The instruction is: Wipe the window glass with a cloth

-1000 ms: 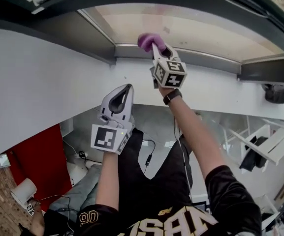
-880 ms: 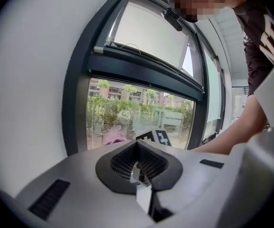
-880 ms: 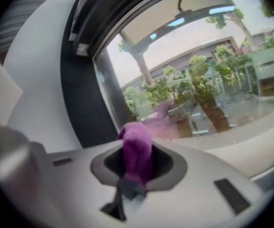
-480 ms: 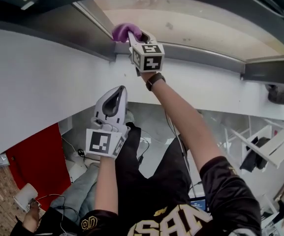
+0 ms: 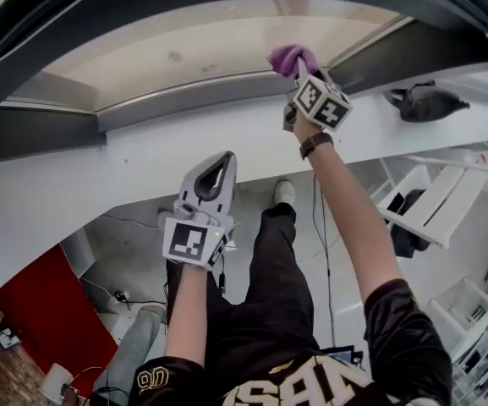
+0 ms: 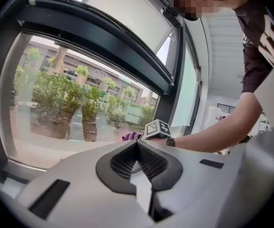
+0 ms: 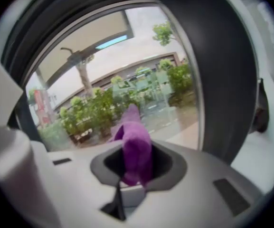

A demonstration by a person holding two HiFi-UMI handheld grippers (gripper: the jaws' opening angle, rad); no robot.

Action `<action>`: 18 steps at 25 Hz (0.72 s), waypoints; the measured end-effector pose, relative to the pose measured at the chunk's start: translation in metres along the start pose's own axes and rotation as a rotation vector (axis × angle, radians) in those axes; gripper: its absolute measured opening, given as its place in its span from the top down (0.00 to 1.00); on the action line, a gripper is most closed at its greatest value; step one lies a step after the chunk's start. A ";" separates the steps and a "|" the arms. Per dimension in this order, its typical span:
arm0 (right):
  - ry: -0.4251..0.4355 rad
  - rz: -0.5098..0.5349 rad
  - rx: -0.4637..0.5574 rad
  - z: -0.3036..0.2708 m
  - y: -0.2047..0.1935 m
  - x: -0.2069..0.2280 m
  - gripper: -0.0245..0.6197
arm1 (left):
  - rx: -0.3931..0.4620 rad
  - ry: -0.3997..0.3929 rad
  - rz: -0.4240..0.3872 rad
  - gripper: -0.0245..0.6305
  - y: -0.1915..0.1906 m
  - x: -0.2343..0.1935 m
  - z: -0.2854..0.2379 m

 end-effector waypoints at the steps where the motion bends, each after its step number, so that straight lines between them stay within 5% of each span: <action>1: -0.052 -0.028 0.016 0.007 0.013 0.033 0.84 | -0.008 -0.026 -0.003 0.94 -0.003 0.016 -0.009; 5: -0.150 -0.023 0.052 0.025 0.050 0.107 0.83 | -0.047 -0.059 -0.011 0.94 -0.013 0.044 -0.027; 9: -0.133 -0.025 0.058 0.024 0.048 0.092 0.84 | -0.029 -0.049 0.001 0.95 -0.013 0.031 -0.019; 13: -0.050 -0.009 -0.021 0.010 -0.002 0.022 0.84 | -0.018 0.001 -0.006 0.94 -0.004 -0.010 0.008; 18: 0.165 0.067 -0.172 -0.034 -0.094 -0.137 0.83 | -0.016 0.105 -0.051 0.95 0.004 -0.098 0.065</action>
Point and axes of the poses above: the fingertips, and each gripper's own axes: z backward along the fingers, x to its right, y out of its top, the point moved 5 cm from there along z, backward along the fingers, and after that the axes turned 5 degrees about y, right-handed, at the moved point
